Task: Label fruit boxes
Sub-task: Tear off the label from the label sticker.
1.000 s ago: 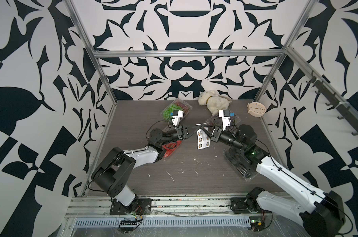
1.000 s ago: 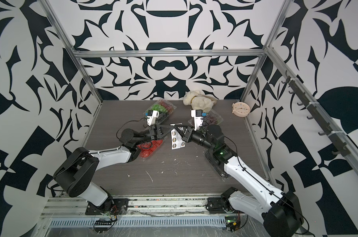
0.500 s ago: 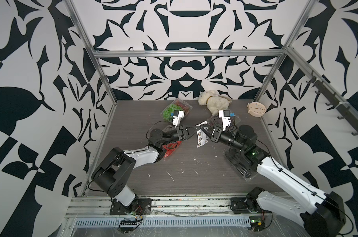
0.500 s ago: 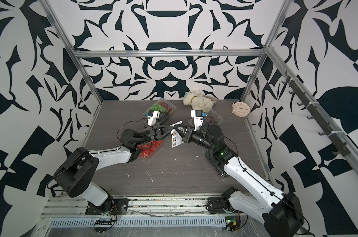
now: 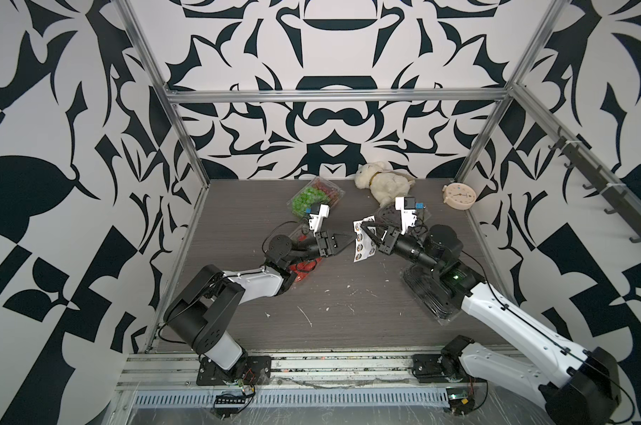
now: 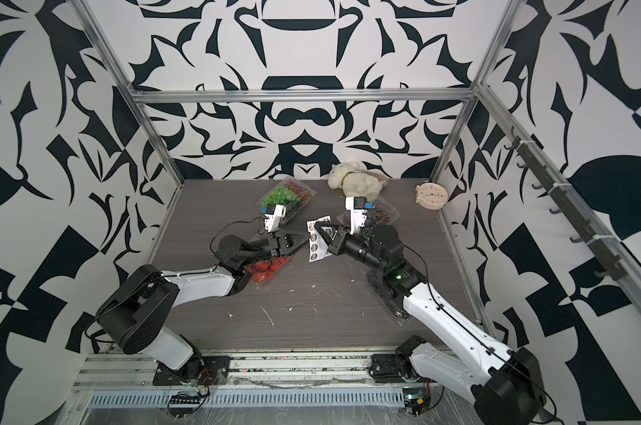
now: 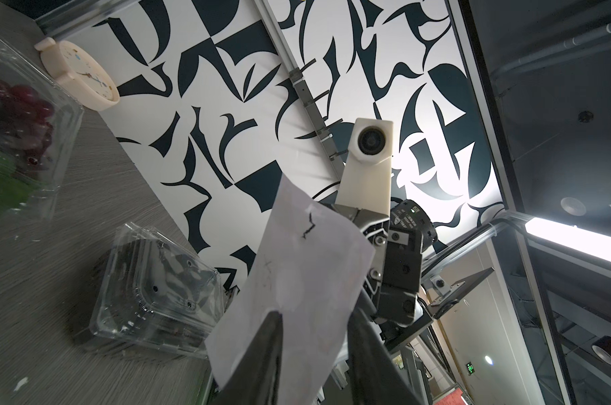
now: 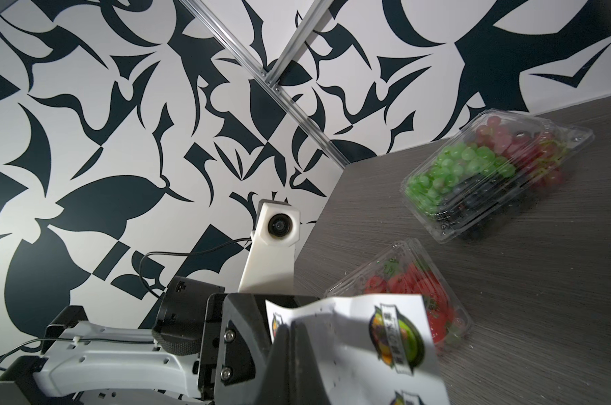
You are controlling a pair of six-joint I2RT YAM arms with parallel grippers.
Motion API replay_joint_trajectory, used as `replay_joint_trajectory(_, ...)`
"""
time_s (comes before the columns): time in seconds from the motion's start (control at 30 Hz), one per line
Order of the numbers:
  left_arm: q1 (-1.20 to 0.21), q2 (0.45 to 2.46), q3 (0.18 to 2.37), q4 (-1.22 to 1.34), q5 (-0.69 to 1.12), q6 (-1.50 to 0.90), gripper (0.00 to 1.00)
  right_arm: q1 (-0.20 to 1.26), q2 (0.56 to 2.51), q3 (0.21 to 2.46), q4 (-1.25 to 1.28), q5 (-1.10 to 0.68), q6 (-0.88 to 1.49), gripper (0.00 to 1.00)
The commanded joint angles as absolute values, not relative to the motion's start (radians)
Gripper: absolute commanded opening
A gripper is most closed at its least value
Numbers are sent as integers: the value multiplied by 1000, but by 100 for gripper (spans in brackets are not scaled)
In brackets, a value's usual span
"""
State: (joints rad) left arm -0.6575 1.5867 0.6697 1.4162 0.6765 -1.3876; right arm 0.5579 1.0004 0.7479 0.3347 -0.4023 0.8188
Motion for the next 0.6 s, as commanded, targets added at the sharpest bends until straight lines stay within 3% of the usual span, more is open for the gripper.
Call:
replay_joint_trajectory(0.0,-664,1560,660,1441,679,-1364,35,559,982,758,355,-389,818,0)
replay_joint_trajectory(0.57,-695,1586,696,1442,687,-1356,36,560,986,766,337,-392,811,0)
